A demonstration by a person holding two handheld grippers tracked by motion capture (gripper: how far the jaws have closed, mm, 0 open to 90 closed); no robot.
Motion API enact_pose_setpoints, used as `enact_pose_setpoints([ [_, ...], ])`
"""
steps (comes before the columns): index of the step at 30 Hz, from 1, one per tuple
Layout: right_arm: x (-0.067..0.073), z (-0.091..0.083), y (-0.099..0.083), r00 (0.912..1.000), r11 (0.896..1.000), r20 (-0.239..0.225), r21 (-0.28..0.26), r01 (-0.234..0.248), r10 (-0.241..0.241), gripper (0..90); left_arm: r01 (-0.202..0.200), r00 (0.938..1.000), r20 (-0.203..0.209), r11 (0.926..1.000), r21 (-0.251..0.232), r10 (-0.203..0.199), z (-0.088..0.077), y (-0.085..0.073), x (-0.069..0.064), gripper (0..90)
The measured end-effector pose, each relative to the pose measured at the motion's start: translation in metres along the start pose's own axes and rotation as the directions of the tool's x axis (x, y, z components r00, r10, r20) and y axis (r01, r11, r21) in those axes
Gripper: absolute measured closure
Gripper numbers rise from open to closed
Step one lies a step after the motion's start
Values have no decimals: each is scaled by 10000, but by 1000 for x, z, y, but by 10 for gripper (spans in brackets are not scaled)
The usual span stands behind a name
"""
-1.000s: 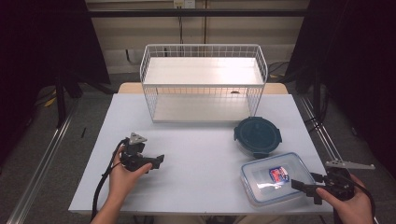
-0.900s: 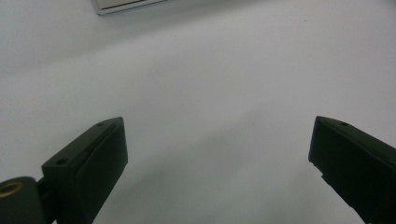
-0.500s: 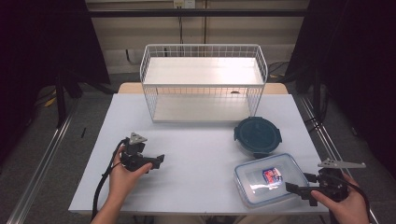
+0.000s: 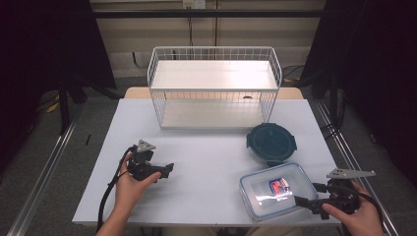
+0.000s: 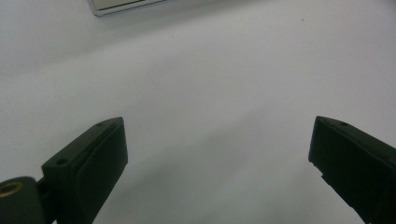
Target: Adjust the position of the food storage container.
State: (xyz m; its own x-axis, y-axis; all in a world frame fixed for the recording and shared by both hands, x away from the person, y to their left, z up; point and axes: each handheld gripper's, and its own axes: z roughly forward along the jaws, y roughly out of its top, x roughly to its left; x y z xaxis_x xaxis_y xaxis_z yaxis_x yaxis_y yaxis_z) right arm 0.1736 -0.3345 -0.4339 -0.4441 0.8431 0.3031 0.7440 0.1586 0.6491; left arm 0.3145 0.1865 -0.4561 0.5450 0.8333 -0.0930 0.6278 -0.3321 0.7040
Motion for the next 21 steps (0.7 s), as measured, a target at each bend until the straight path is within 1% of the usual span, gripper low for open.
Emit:
enact_pose_setpoints([
  [1, 0, 0, 0, 10000, 10000, 0, 0, 0, 0, 69, -21, 10000, -41, 10000, 12, 21, 0, 0, 0, 45],
  [4, 0, 0, 0, 10000, 10000, -7, 18, 33, -33, 68, 1, 10000, 1, 10000, 13, -1, 1, 0, 1, 45],
  [5, 0, 0, 0, 10000, 10000, 9, 33, 11, -11, 67, -58, 10000, -33, 10000, 63, 58, 1, 0, 1, 45],
  [6, 0, 0, 0, 10000, 10000, -7, 45, 44, -44, 68, 16, 10000, -59, 10000, -3, -16, 1, 0, 0, 45],
  [12, 0, -1, -1, 10000, 10000, 12, -29, 30, -30, 70, -10, 10000, -35, 10000, -34, 10, 1, 1, 0, 45],
  [15, -1, -3, -1, 9999, 10000, -114, 32, 15, -14, 94, -34, 10000, -2, 10000, -12, 34, 1, 1, 0, 45],
  [19, -2, -4, -1, 9999, 10000, -134, 66, -32, 33, 96, -111, 9999, 21, 9999, 45, 111, 2, 1, 0, 46],
  [20, -2, -6, -1, 9998, 9999, -162, 87, 112, -110, 96, -97, 10000, -4, 9999, 79, 97, 2, 1, 0, 46],
  [21, -2, -6, -1, 9998, 9999, -162, 87, 112, -110, 96, -79, 10000, -20, 9999, 67, 79, 3, 1, 0, 46],
])
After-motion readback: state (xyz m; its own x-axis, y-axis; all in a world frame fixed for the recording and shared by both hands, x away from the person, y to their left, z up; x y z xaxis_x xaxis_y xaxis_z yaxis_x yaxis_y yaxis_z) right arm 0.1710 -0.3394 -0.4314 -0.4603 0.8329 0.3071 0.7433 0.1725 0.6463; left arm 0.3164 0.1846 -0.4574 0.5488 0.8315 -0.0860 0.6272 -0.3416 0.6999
